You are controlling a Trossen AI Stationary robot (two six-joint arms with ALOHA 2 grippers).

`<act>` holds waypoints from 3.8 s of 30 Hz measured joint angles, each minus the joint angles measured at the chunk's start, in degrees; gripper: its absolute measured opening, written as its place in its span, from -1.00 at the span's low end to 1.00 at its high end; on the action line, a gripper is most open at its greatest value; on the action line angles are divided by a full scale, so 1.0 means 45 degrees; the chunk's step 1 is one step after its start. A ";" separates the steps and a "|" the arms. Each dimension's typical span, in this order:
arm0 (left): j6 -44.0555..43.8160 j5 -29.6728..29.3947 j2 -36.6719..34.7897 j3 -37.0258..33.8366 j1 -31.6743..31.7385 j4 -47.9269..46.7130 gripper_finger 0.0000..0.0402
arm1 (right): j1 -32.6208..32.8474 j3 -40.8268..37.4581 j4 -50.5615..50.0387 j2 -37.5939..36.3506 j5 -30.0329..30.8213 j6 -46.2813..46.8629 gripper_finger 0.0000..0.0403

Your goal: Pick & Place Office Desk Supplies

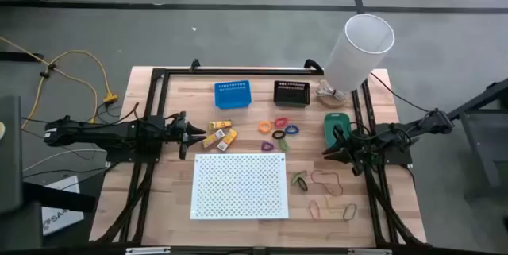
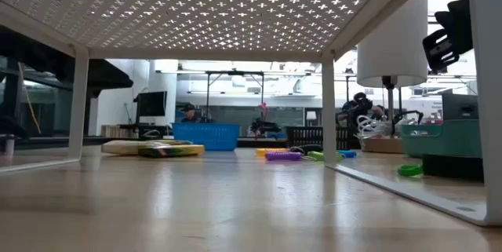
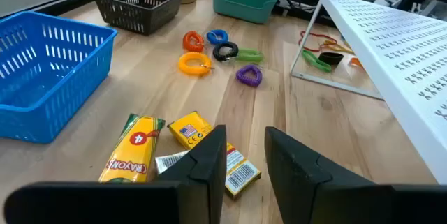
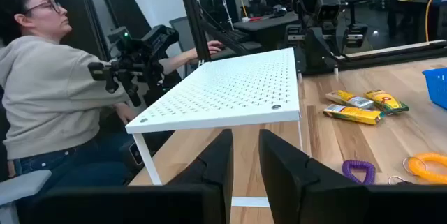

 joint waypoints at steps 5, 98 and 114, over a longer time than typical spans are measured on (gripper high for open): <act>-0.0005 -0.0002 0.0002 0.0000 -0.0002 0.0000 -0.53 | 0.0003 0.0002 0.0003 -0.0003 0.0000 0.0000 -0.71; -0.0005 0.0000 0.0004 0.0000 0.0000 -0.0001 -0.53 | 0.0002 -0.0001 0.0506 -0.0003 0.1505 0.0111 -0.71; -0.0005 0.0000 0.0000 0.0000 0.0000 0.0000 -0.53 | 0.0005 -0.0002 0.0591 0.0002 0.3008 -0.0298 -0.71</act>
